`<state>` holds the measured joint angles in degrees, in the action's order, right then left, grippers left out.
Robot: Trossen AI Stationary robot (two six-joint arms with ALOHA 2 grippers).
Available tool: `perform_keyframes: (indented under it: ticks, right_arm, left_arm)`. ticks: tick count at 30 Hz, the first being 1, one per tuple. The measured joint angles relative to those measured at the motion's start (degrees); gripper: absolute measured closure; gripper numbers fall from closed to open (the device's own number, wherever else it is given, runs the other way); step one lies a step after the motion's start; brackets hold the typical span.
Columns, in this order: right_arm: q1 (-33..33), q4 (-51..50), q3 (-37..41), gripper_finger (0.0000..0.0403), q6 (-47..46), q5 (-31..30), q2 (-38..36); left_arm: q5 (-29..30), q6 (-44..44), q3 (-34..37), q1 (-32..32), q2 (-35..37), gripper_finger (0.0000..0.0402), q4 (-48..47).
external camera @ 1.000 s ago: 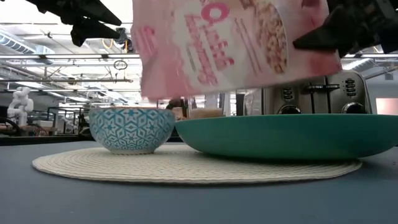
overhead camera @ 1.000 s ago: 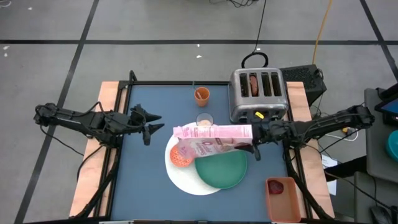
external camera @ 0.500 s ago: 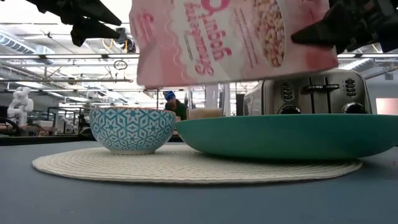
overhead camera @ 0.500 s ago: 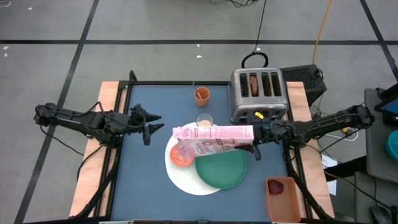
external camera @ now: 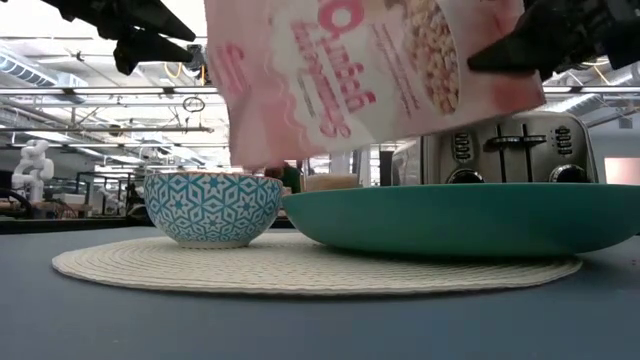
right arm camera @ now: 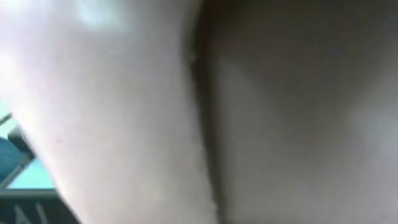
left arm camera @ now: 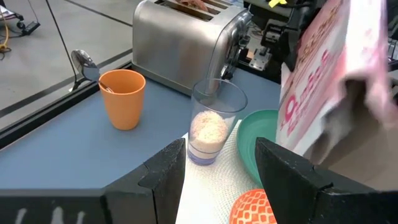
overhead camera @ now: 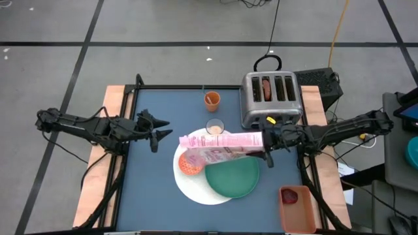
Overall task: Arrange a breakfast setting
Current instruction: Pour the cereal from the cereal box into the orange bowl
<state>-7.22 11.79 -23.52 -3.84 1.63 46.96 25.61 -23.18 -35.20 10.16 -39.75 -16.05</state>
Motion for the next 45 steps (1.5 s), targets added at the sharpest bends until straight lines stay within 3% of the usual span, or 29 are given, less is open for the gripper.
perform_keyframes:
  ticks: [10,24,45]
  right_arm:
    - [0.02,-3.81,-1.38,0.0188,-0.10,0.00,0.93]
    - [0.02,0.89,-1.38,0.0188,0.22,-0.02,2.21]
    - [0.01,-0.79,-1.38,0.0188,1.41,-0.04,2.21]
  left_arm:
    - [0.00,-0.02,0.00,0.01,0.00,0.0204,0.00]
    - [0.00,-0.07,0.00,0.00,0.02,0.0204,0.02]
    - [0.00,-0.04,0.00,0.01,0.00,0.0204,0.00]
